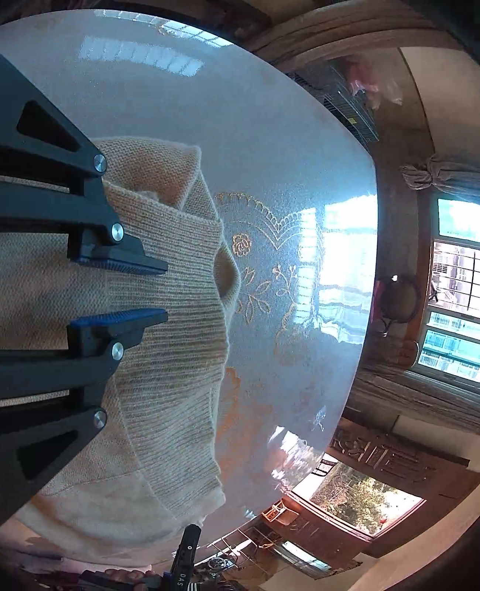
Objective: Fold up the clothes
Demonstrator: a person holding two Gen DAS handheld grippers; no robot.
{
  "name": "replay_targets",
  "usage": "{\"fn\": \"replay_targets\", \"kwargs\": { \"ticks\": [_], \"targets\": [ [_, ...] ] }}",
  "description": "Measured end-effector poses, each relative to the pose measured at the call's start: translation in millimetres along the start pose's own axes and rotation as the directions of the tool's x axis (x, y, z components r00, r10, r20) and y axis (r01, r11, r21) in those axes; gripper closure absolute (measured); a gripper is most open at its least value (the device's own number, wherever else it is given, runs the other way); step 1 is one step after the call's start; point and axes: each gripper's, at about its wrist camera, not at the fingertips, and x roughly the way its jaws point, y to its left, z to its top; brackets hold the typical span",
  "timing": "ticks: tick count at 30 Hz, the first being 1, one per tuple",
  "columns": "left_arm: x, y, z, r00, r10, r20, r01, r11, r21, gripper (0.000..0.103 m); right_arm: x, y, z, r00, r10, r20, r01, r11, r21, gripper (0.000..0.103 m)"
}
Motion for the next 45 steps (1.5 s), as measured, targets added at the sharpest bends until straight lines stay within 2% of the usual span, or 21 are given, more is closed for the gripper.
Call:
{"fn": "replay_targets", "kwargs": {
  "ticks": [2, 5, 6, 7, 11, 14, 18, 20, 21, 23, 26, 28, 30, 32, 35, 36, 37, 41, 43, 44, 45],
  "targets": [
    [6, 3, 2, 1.0, -0.007, 0.003, 0.007, 1.0, 0.025, 0.084, 11, -10, 4, 0.997, 0.068, -0.044, -0.066, 0.997, 0.046, 0.062],
    [13, 1, 3, 1.0, -0.006, 0.021, 0.005, 0.998, 0.06, 0.084, 16, -9, 9, 0.992, 0.121, -0.022, -0.12, 0.992, 0.046, 0.064],
    [15, 0, 3, 1.0, -0.002, 0.022, 0.001, 0.998, 0.065, 0.084, 18, -5, 11, 0.996, 0.088, -0.022, -0.088, 0.996, 0.024, 0.087],
    [17, 0, 3, 1.0, 0.0, 0.025, -0.002, 0.998, 0.065, 0.084, 19, -1, 13, 0.998, 0.055, -0.029, -0.055, 0.998, 0.005, 0.096],
    [22, -1, 7, 0.998, 0.011, 0.057, -0.013, 0.999, 0.045, 0.084, -3, 6, 20, 0.998, -0.002, 0.07, 0.003, 1.0, -0.018, 0.099],
    [22, -1, 6, 0.996, 0.035, 0.083, -0.038, 0.999, 0.036, 0.084, -15, 11, 18, 0.982, -0.11, 0.153, 0.121, 0.99, -0.068, 0.1],
    [29, 0, 10, 0.997, 0.03, 0.072, -0.033, 0.999, 0.035, 0.084, 6, -1, 9, 0.98, -0.17, 0.105, 0.177, 0.982, -0.064, 0.1],
    [25, 0, 12, 0.998, 0.032, 0.054, -0.032, 0.999, 0.014, 0.084, 10, -5, 1, 0.982, -0.164, 0.089, 0.169, 0.984, -0.058, 0.098],
    [18, -1, 14, 0.998, 0.029, 0.063, -0.029, 1.0, -0.006, 0.084, 3, -5, 0, 0.978, -0.168, 0.122, 0.174, 0.984, -0.038, 0.091],
    [-3, -2, 12, 0.992, 0.027, 0.127, -0.02, 0.998, -0.057, 0.084, -21, 3, -5, 0.962, -0.18, 0.204, 0.183, 0.983, 0.005, 0.081],
    [-30, -11, -3, 0.973, -0.037, 0.229, 0.062, 0.992, -0.105, 0.084, -48, 36, -17, 0.95, -0.079, 0.301, 0.093, 0.995, -0.031, 0.072],
    [-33, -25, -14, 0.971, -0.045, 0.235, 0.066, 0.995, -0.081, 0.084, -40, 75, -29, 0.97, 0.024, 0.24, 0.015, 0.987, -0.16, 0.067],
    [-19, -44, -18, 0.981, -0.08, 0.178, 0.082, 0.997, -0.006, 0.084, -19, 106, -39, 0.988, 0.059, 0.145, -0.018, 0.963, -0.27, 0.066],
    [-1, -63, -18, 0.992, -0.048, 0.119, 0.037, 0.995, 0.093, 0.084, 7, 126, -45, 0.993, 0.062, 0.096, -0.028, 0.945, -0.326, 0.066],
    [16, -73, -15, 0.995, 0.005, 0.099, -0.022, 0.985, 0.173, 0.084, 42, 140, -42, 0.999, 0.017, 0.04, 0.0, 0.921, -0.39, 0.066],
    [20, -70, -10, 0.996, 0.015, 0.085, -0.029, 0.986, 0.162, 0.084, 47, 141, -44, 0.999, -0.003, 0.041, 0.02, 0.912, -0.409, 0.066],
    [22, -66, -7, 0.997, 0.008, 0.075, -0.018, 0.99, 0.137, 0.079, 49, 135, -39, 0.999, -0.014, 0.051, 0.033, 0.916, -0.4, 0.066],
    [25, -47, -2, 0.995, -0.072, 0.062, 0.069, 0.996, 0.052, 0.077, 52, 97, -13, 0.991, -0.087, 0.097, 0.112, 0.946, -0.303, 0.066],
    [26, -41, -5, 0.993, -0.098, 0.065, 0.096, 0.995, 0.031, 0.077, 47, 67, -1, 0.991, -0.071, 0.115, 0.096, 0.968, -0.23, 0.072],
    [26, -41, -5, 0.993, -0.103, 0.064, 0.101, 0.994, 0.028, 0.077, 44, 59, 3, 0.99, -0.072, 0.122, 0.097, 0.973, -0.212, 0.079],
    [26, -40, -5, 0.992, -0.107, 0.063, 0.105, 0.994, 0.026, 0.077, 41, 50, 7, 0.989, -0.076, 0.127, 0.1, 0.976, -0.194, 0.08]
  ]
}}
